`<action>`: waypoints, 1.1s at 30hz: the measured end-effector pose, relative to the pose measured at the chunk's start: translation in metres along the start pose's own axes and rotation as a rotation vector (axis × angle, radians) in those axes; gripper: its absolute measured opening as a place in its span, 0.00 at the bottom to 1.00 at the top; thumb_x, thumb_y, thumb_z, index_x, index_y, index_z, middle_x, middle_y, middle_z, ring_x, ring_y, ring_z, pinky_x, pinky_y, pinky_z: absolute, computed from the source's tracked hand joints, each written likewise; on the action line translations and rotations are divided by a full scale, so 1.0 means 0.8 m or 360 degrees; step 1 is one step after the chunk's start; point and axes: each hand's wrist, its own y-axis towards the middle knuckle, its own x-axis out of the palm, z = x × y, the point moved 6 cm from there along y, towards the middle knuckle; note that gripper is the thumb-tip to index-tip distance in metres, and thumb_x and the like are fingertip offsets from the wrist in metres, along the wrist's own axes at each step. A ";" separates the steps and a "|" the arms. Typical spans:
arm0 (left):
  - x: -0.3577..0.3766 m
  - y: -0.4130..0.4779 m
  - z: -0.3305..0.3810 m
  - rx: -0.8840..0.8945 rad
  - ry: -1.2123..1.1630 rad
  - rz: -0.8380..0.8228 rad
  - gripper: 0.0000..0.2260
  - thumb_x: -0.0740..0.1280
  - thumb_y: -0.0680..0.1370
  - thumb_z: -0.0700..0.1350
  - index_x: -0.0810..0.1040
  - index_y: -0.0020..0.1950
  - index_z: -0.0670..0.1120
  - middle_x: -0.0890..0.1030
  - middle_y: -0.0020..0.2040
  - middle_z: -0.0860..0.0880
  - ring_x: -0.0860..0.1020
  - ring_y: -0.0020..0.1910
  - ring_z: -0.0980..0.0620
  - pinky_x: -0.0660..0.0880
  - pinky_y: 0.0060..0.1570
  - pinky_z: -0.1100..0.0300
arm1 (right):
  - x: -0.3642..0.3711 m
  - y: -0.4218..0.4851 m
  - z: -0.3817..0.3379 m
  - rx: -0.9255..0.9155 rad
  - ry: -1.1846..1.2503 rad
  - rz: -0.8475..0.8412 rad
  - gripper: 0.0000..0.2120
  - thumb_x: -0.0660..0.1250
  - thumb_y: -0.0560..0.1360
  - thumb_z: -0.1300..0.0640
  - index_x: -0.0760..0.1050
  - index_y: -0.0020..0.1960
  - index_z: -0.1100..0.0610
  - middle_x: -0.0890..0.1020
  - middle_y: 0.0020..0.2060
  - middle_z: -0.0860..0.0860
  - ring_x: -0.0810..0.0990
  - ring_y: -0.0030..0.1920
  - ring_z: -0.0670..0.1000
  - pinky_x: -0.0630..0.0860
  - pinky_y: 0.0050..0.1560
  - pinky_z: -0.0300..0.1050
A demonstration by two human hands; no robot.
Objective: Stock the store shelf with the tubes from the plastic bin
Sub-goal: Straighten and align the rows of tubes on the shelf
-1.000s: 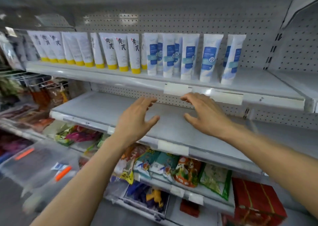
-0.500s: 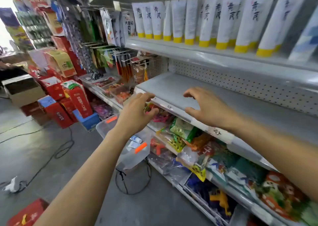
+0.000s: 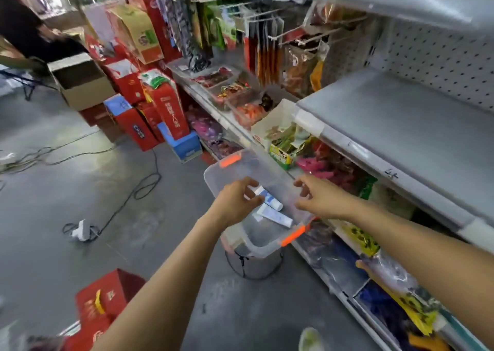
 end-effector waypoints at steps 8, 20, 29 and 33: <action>0.061 0.158 -0.113 -0.0446 -0.0354 -0.0089 0.15 0.69 0.76 0.51 0.76 0.60 0.49 0.82 0.52 0.46 0.81 0.52 0.45 0.78 0.54 0.50 | 0.085 0.190 0.061 0.0141 0.0032 -0.0304 0.19 0.67 0.73 0.51 0.69 0.60 0.57 0.78 0.52 0.56 0.78 0.50 0.57 0.76 0.52 0.53; 0.307 0.275 -0.256 -0.1658 -0.1454 -0.0219 0.06 0.62 0.80 0.44 0.72 0.43 0.45 0.73 0.38 0.46 0.73 0.34 0.50 0.70 0.36 0.60 | 0.271 0.356 0.192 0.0475 -0.0065 -0.0622 0.24 0.62 0.76 0.56 0.63 0.70 0.59 0.72 0.65 0.59 0.73 0.63 0.61 0.73 0.61 0.52; 0.372 0.297 -0.277 -0.2023 -0.2074 0.0010 0.12 0.57 0.82 0.49 0.75 0.55 0.43 0.77 0.40 0.47 0.75 0.29 0.53 0.67 0.24 0.67 | 0.322 0.372 0.224 0.0870 0.0512 -0.0474 0.23 0.63 0.74 0.61 0.61 0.67 0.59 0.76 0.58 0.58 0.76 0.54 0.58 0.72 0.51 0.45; 0.370 0.302 -0.293 -0.2040 -0.1981 0.0116 0.16 0.61 0.81 0.45 0.75 0.63 0.37 0.81 0.54 0.38 0.79 0.37 0.45 0.74 0.30 0.59 | 0.329 0.383 0.224 0.0939 0.0641 -0.0396 0.18 0.63 0.75 0.62 0.63 0.63 0.60 0.77 0.56 0.58 0.75 0.48 0.55 0.71 0.46 0.43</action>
